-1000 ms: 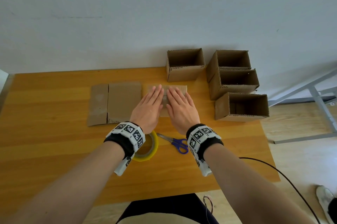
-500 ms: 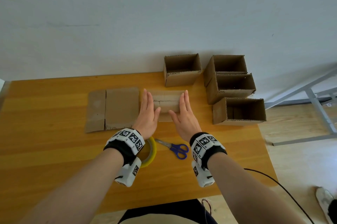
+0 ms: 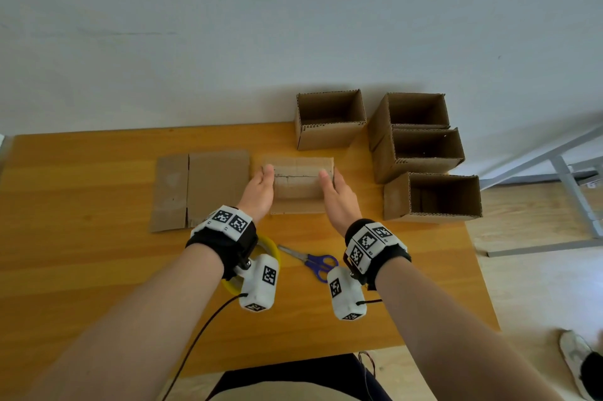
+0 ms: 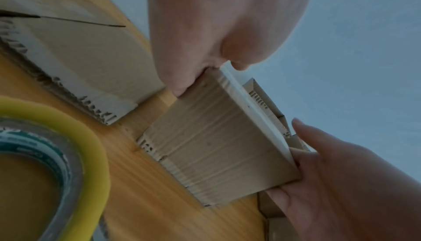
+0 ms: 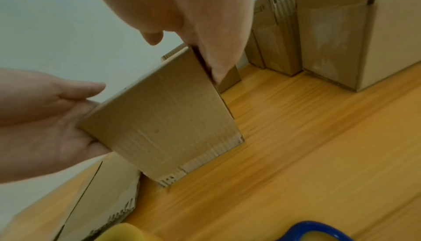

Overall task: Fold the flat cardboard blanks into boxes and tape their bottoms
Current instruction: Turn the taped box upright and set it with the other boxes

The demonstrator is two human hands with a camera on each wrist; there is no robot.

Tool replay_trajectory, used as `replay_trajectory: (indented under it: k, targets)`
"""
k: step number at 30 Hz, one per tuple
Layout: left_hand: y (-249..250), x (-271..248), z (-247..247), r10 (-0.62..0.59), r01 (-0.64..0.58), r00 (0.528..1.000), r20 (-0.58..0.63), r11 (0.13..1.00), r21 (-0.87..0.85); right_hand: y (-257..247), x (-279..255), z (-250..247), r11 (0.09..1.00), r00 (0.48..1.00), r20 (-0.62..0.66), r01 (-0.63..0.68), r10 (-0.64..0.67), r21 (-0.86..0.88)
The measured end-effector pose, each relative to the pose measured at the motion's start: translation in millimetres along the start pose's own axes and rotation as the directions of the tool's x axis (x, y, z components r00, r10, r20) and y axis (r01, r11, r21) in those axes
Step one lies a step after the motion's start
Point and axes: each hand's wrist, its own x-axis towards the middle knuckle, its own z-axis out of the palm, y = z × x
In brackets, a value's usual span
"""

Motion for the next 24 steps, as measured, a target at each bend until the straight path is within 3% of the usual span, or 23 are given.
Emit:
replay_trajectory:
  k: [6, 10, 15, 24]
  targets:
    - [-1, 17, 3, -0.269, 0.261, 0.963, 0.003, 0.932, -0.251, -2, 9, 0, 0.995, 0.998, -0.024, -0.06, 0.062, 0.074]
    - [-5, 24, 0, -0.334, 0.32, 0.942, 0.022, 0.878, -0.357, 1, 12, 2, 0.983, 0.991, -0.07, -0.103, 0.115, 0.153]
    - [-4, 17, -5, -0.248, 0.237, 0.968, 0.048, 0.826, -0.511, 0, 13, -2, 0.979, 0.987, -0.099, -0.105, 0.123, 0.172]
    - [-3, -6, -27, -0.138, 0.167, 0.986, 0.095, 0.83, -0.532, -1, 3, -18, 0.942, 0.984, -0.12, -0.09, 0.135, 0.322]
